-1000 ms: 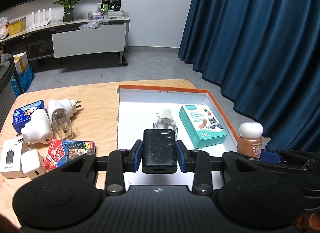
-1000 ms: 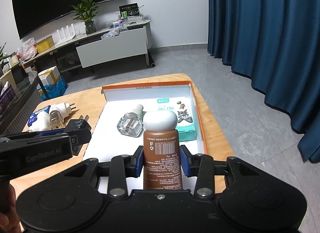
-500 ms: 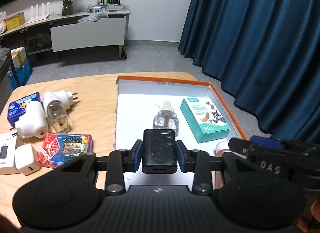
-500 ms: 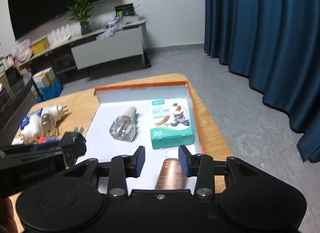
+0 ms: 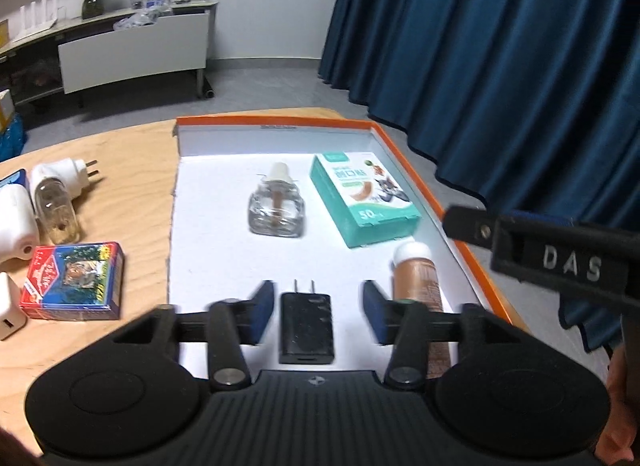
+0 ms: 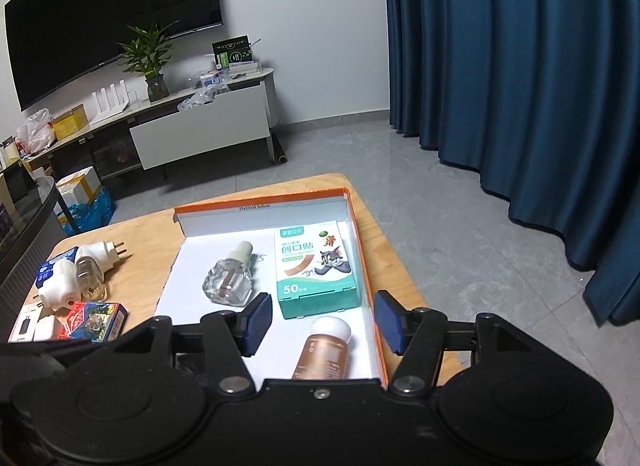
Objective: Organize rigid objects
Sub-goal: 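Lower the black charger with the left gripper while the right lowers the bronze bottle, open both, then move both tools back toward the white UGREEN charger box and red card box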
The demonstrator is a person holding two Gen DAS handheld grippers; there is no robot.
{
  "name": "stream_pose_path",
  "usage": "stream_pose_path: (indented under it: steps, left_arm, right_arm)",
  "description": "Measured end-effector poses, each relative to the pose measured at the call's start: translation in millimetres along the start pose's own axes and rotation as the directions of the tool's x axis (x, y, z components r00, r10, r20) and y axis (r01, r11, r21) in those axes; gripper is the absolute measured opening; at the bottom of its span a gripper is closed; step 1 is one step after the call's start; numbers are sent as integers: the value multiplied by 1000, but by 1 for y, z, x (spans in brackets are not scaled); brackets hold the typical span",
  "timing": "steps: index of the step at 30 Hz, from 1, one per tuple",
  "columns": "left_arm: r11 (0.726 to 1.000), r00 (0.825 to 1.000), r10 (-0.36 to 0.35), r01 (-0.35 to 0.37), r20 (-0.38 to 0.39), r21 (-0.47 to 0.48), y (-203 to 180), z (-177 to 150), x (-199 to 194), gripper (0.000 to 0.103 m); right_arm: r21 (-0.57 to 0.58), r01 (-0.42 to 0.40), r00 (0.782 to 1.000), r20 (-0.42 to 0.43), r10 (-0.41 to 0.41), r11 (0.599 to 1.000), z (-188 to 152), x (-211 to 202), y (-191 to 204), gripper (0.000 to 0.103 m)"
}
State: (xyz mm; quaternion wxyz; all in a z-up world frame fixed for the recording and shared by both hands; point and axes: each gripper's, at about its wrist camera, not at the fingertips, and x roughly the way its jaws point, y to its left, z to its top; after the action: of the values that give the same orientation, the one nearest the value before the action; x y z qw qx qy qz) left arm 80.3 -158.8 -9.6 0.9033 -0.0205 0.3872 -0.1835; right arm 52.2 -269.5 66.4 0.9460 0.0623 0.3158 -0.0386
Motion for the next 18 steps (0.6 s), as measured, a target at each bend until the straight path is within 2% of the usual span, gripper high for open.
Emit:
stream_pose_path:
  steps: [3, 5, 9, 13, 15, 18]
  left_arm:
    - [1000, 1000, 4, -4, 3, -1, 1, -1, -4, 56]
    - [1000, 1000, 17, -17, 16, -15, 4, 0, -9, 62]
    - [998, 998, 56, -55, 39, -41, 15, 2, -22, 68]
    - [993, 993, 103, -100, 50, -63, 31, 1, -35, 72]
    - [989, 990, 128, -124, 53, -75, 41, -2, -43, 73]
    - [983, 985, 160, -154, 56, -105, 58, -7, -54, 73]
  right_arm:
    - [-1, 4, 1000, 10, -4, 1000, 1, -4, 1, 69]
    - [0, 1, 1000, 14, -1, 1000, 1, -7, 3, 69]
    - [-17, -16, 1000, 16, 16, 1000, 0, -12, 12, 70]
    - [-40, -58, 998, 2, 58, 998, -3, -14, 29, 72]
    - [-62, -82, 997, -4, 82, 995, -5, -15, 41, 79]
    - [-97, -119, 993, -11, 119, 988, -9, -15, 60, 80]
